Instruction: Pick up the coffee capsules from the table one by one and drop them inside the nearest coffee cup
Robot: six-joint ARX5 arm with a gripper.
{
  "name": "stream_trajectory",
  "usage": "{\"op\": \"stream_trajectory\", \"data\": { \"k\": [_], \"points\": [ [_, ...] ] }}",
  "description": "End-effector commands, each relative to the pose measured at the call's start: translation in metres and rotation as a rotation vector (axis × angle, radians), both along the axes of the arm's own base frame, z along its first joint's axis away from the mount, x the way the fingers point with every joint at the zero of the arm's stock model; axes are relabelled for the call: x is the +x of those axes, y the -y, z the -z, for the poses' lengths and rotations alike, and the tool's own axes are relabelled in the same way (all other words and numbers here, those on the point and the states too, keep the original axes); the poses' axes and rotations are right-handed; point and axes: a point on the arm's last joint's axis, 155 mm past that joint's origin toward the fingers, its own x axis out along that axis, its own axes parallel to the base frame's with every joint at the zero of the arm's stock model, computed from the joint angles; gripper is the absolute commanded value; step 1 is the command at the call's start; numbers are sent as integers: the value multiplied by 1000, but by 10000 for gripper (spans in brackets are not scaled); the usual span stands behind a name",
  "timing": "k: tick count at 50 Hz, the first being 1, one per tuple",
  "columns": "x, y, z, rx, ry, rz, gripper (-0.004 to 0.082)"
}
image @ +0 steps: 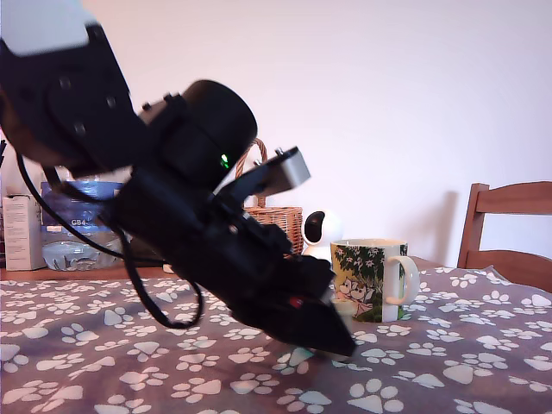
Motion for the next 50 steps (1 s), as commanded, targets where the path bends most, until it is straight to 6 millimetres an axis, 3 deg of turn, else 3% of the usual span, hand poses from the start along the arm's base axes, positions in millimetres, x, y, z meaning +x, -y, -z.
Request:
{"op": "stream_trajectory", "data": {
  "k": [1, 28, 50],
  "points": [
    [1, -7, -5, 3, 9, -7, 74],
    [31, -31, -66, -47, 65, -94, 73],
    [60, -14, -122, -90, 112, -106, 73]
  ]
}}
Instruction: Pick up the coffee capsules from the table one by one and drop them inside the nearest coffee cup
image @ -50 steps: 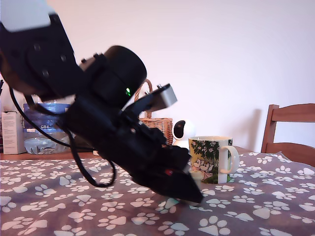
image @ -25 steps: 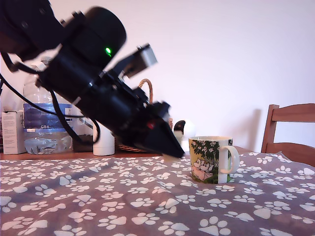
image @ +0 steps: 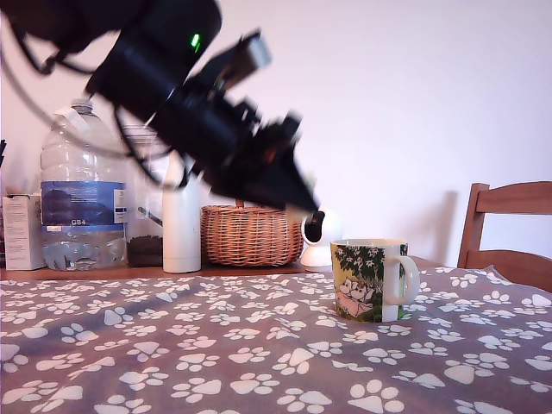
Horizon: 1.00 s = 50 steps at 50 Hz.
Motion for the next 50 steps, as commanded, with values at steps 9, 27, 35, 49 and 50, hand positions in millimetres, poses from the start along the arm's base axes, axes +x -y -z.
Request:
{"op": "stream_trajectory", "data": {
  "k": [9, 27, 35, 49, 50],
  "points": [
    [8, 8, -23, -24, 34, 5, 73],
    [23, 20, -33, -5, 34, 16, 50],
    [34, 30, -32, 12, 22, 20, 50],
    [50, 44, -33, 59, -25, 28, 50],
    [51, 45, -32, 62, -27, 28, 50]
  ]
}}
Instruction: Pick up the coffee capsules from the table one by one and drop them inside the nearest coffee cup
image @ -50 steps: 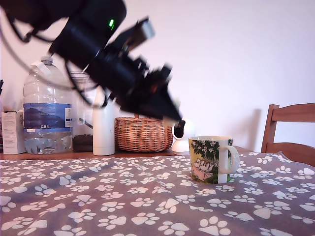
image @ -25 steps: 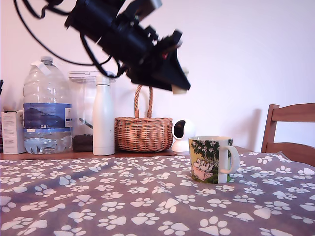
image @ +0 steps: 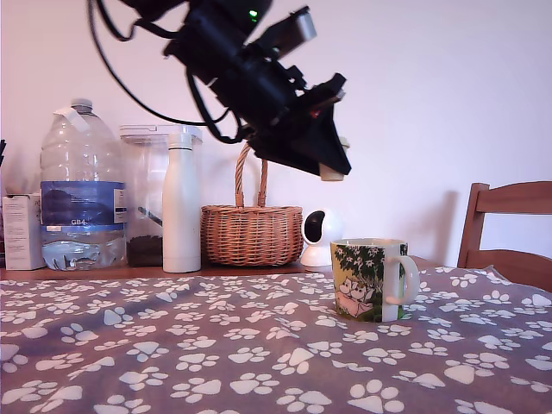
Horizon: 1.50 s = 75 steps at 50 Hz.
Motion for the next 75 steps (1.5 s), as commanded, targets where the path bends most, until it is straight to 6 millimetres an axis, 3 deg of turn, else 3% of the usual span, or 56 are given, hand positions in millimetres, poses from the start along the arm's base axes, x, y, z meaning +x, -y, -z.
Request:
{"op": "stream_trajectory", "data": {
  "k": [1, 16, 33, 54, 57, 65, 68, 75],
  "points": [
    [5, 6, 4, 11, -2, 9, 50],
    [14, 14, 29, 84, -91, 11, 50],
    [6, 24, 74, 150, -195, 40, 50],
    [1, 31, 80, 155, -196, 54, 63],
    [2, 31, 80, 154, -196, 51, 110],
    [6, 30, 79, 151, -187, 29, 410],
    [8, 32, 77, 142, -178, 29, 485],
    [7, 39, 73, 127, -159, 38, 538]
  ]
}}
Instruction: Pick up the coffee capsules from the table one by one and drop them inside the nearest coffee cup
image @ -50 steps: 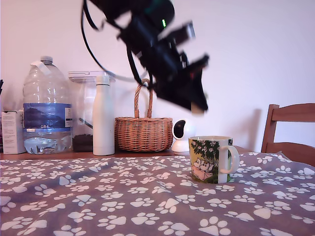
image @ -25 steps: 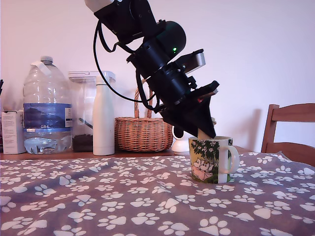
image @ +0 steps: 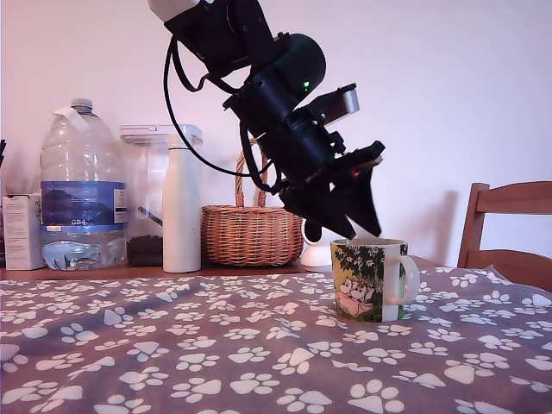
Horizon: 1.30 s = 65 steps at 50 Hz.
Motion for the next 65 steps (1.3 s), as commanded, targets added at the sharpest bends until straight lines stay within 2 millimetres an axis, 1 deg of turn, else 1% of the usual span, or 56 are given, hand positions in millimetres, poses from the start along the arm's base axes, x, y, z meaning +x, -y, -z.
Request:
{"op": "stream_trajectory", "data": {
  "k": [1, 14, 19, 21, 24, 26, 30, 32, 35, 44, 52, 65],
  "points": [
    [-1, 10, 4, -7, 3, 10, 538],
    [-5, 13, 2, -7, 3, 21, 527],
    [-4, 14, -2, -9, 11, 26, 460],
    [-4, 14, -4, -10, 13, 27, 417],
    [-3, 15, -7, -13, 16, 29, 320],
    [-4, 16, -10, -20, 13, 35, 242],
    [-6, 18, -15, -29, 17, 44, 37],
    [-6, 18, -18, -28, 26, 53, -29],
    [-7, 18, -22, -30, 36, 58, -20],
    [-7, 16, -42, -51, 65, 59, -20],
    [-8, 13, -65, -76, 93, 56, -20],
    [-15, 5, -110, -123, 174, 72, -20]
  ]
}}
